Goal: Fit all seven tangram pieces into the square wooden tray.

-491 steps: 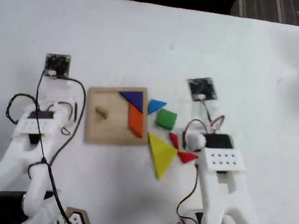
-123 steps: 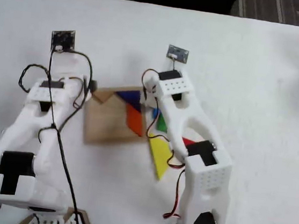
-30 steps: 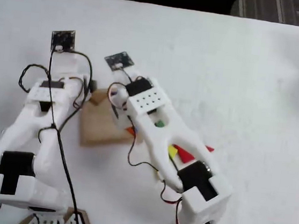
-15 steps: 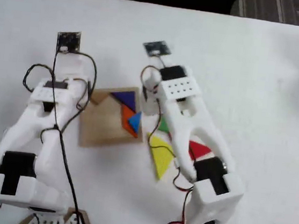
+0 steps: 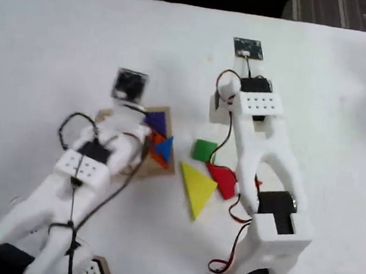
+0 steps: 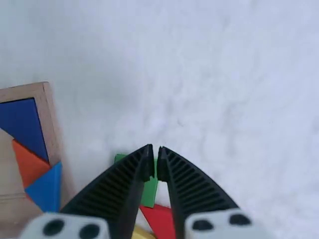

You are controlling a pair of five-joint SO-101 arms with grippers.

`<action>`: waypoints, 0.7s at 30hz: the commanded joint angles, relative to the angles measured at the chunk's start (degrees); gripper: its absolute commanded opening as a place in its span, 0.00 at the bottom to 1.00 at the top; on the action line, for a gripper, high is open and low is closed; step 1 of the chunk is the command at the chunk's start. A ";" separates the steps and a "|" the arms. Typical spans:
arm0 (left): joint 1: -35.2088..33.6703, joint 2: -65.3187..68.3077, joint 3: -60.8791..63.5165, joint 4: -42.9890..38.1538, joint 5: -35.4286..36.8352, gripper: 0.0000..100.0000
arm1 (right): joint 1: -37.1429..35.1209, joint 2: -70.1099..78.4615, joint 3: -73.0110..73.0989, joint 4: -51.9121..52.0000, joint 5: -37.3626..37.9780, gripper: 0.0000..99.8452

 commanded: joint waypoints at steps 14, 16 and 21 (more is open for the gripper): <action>11.56 27.74 -19.60 0.18 7.74 0.02 | 1.45 -0.31 -2.46 -1.89 -0.62 0.02; 10.42 27.82 -19.78 0.35 7.74 0.02 | 1.45 -0.31 -2.46 -1.89 -0.62 0.02; 7.69 28.18 -20.04 0.44 7.74 0.02 | 1.27 -0.31 -2.37 -1.80 -0.62 0.02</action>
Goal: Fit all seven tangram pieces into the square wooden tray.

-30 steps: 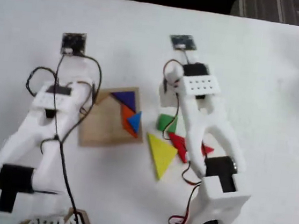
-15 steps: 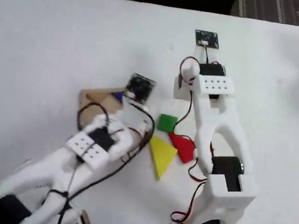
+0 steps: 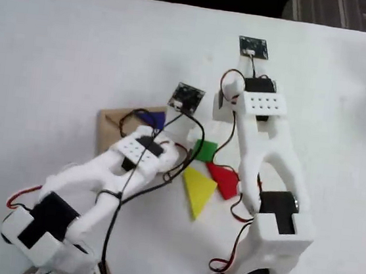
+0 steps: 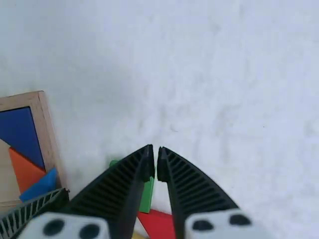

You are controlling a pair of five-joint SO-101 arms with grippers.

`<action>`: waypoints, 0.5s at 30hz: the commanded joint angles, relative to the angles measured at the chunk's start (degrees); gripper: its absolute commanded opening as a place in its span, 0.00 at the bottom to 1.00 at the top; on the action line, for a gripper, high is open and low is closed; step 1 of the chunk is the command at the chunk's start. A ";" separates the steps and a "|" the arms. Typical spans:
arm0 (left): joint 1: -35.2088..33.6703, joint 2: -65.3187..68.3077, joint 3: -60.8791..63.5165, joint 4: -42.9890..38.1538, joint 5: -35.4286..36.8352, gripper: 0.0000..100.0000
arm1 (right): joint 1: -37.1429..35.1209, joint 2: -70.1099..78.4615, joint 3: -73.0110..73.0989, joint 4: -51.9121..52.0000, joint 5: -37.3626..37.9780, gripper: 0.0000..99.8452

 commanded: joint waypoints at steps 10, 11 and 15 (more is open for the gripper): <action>-4.62 -0.13 -2.81 0.79 0.70 0.02 | 0.13 -0.31 -2.20 -0.84 -0.53 0.02; -5.41 -0.13 -2.99 1.67 0.70 0.02 | 0.13 -0.22 -2.20 -0.84 -0.53 0.02; -10.24 -0.57 -3.25 3.16 0.70 0.02 | 0.13 -0.22 -2.20 -0.84 -0.53 0.02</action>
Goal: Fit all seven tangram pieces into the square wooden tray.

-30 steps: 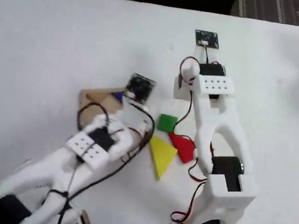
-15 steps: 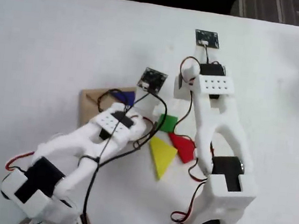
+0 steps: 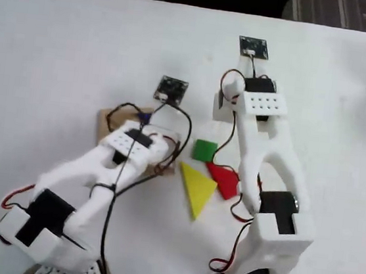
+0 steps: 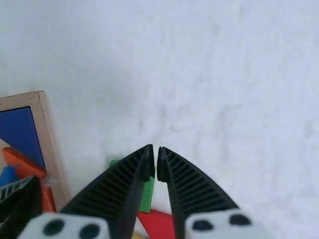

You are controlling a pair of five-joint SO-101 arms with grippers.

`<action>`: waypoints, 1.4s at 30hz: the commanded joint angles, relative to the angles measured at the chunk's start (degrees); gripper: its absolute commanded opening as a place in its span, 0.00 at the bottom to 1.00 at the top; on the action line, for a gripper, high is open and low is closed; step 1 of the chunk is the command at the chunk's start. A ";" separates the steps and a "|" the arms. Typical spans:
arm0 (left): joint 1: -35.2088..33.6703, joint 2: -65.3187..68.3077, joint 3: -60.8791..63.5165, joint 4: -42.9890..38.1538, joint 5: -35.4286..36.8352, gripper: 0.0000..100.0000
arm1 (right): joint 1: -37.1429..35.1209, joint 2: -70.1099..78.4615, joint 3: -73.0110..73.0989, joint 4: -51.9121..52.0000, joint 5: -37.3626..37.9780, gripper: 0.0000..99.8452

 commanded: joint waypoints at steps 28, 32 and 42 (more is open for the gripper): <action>-10.68 -4.97 2.37 12.13 -10.29 0.02 | 0.13 -0.22 -2.20 -0.84 -0.53 0.02; -10.33 -4.53 1.76 10.29 -10.20 0.02 | 0.13 -0.22 -2.20 -0.84 -0.53 0.02; -10.33 -4.35 1.85 3.78 -10.20 0.02 | 0.13 -0.22 -2.20 -0.84 -0.53 0.02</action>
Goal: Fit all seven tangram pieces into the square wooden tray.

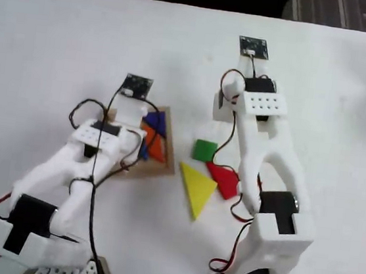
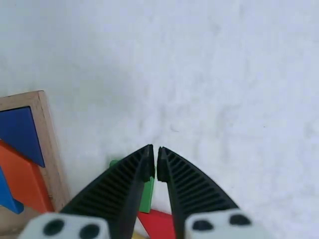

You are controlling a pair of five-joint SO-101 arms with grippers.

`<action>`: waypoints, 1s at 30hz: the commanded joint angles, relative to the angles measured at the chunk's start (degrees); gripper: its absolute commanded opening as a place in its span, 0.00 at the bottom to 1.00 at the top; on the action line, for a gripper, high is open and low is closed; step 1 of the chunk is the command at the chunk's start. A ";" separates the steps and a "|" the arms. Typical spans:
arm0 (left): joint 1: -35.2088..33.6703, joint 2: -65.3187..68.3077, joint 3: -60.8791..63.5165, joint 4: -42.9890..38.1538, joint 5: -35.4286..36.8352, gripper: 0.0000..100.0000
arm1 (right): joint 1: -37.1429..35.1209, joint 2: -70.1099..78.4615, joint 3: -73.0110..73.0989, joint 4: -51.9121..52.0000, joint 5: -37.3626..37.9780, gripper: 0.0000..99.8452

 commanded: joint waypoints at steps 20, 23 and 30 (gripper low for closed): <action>1.54 -21.14 8.53 -2.46 0.00 0.02 | -0.31 -0.22 -2.20 -0.75 -0.53 0.02; 7.96 -24.84 14.33 -2.11 0.00 0.02 | -0.57 -0.22 -2.20 -0.75 -0.53 0.02; 11.82 -24.75 15.12 -0.97 5.45 0.02 | -0.75 -0.22 -2.20 -0.75 -0.53 0.02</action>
